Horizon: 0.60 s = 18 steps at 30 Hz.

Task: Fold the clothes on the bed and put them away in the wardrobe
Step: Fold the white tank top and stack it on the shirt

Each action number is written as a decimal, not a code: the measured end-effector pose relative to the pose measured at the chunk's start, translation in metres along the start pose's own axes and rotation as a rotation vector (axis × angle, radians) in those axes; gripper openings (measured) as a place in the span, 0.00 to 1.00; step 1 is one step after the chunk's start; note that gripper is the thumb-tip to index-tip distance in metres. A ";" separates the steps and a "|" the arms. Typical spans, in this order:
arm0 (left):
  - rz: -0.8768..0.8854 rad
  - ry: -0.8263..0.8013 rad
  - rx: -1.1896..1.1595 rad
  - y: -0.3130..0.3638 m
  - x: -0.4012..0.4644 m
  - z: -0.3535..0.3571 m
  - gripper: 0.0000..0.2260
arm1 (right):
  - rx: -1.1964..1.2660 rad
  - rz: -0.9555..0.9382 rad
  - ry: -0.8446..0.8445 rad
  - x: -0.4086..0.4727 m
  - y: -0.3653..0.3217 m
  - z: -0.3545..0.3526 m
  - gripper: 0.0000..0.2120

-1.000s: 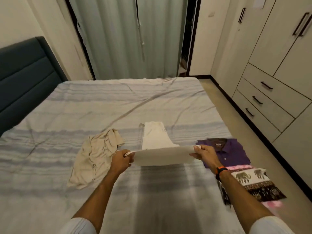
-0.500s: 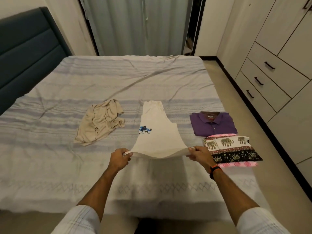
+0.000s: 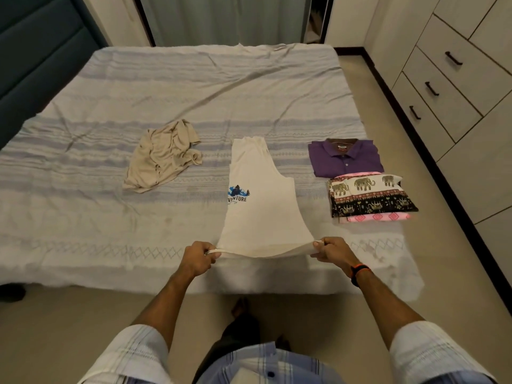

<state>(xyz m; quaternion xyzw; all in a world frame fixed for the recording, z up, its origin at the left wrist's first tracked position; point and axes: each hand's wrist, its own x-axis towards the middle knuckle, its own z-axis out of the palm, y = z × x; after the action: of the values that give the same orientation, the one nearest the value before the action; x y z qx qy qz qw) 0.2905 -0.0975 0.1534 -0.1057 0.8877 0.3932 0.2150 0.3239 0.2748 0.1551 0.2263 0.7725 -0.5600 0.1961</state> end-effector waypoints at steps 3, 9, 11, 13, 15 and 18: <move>-0.025 0.005 0.000 -0.003 0.001 0.005 0.08 | 0.015 0.026 -0.008 0.000 0.006 0.003 0.11; -0.064 0.008 -0.030 0.002 0.023 0.009 0.08 | 0.048 0.047 0.047 0.027 0.004 0.007 0.09; -0.083 0.012 -0.054 0.008 0.039 0.010 0.07 | 0.080 0.062 0.060 0.041 -0.002 0.008 0.08; -0.100 0.030 -0.060 0.016 0.057 0.010 0.08 | 0.114 0.083 0.089 0.058 -0.011 0.009 0.07; -0.110 0.045 -0.042 0.023 0.074 0.009 0.09 | 0.149 0.106 0.125 0.075 -0.017 0.009 0.07; -0.160 0.056 -0.153 0.036 0.112 0.008 0.06 | 0.192 0.147 0.152 0.116 -0.029 0.009 0.06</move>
<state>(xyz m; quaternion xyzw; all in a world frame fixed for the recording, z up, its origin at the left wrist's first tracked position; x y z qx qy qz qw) 0.1808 -0.0694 0.1197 -0.2036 0.8493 0.4384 0.2121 0.2127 0.2737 0.1100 0.3418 0.7091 -0.5969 0.1551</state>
